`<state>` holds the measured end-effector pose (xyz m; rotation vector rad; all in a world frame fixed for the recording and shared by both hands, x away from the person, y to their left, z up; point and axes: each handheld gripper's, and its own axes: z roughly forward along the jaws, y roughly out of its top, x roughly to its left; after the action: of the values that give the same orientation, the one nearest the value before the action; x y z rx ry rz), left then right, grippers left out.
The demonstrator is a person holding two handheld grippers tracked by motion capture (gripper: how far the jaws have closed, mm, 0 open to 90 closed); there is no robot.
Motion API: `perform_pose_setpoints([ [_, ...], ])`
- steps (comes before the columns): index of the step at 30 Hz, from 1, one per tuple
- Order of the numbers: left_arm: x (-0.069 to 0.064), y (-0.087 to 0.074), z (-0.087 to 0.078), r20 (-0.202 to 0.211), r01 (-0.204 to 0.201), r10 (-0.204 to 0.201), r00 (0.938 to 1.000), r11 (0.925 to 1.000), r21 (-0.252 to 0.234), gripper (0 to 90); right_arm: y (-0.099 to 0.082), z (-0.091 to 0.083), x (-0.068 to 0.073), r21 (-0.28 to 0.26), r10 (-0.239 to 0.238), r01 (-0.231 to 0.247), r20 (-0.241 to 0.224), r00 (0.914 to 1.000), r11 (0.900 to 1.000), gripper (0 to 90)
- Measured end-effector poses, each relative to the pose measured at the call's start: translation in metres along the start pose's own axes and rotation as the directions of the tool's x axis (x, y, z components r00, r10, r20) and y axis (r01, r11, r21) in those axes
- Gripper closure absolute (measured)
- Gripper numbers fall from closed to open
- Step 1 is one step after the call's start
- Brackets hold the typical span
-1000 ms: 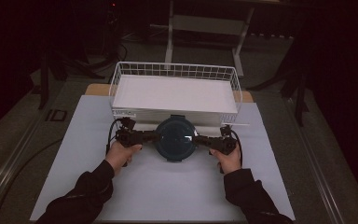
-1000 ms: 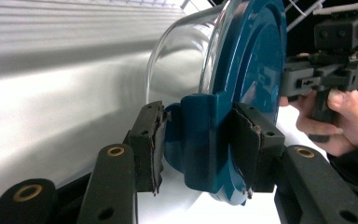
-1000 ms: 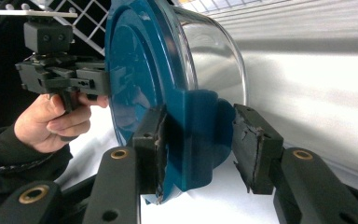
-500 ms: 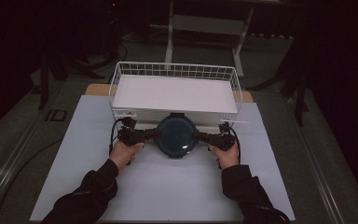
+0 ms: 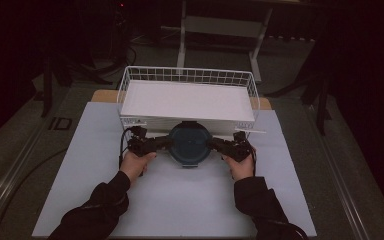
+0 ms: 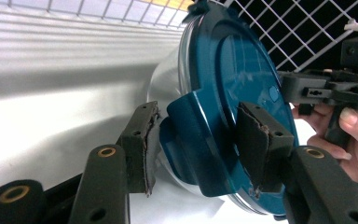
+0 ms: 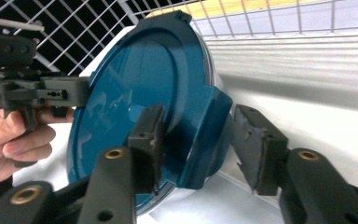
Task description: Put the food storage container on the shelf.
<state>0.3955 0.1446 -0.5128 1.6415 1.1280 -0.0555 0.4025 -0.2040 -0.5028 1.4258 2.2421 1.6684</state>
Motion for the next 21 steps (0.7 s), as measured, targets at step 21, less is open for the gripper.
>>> perform_pose_setpoints([
  [21, -0.019, -0.002, -0.016, 0.045, -0.106, 0.105, 0.9934, 0.9944, 0.006, 21.2, 0.0, -0.009, 0.016, -0.025, -0.04, 0.042, 0.093, 0.9949, 0.9988, 34.0],
])
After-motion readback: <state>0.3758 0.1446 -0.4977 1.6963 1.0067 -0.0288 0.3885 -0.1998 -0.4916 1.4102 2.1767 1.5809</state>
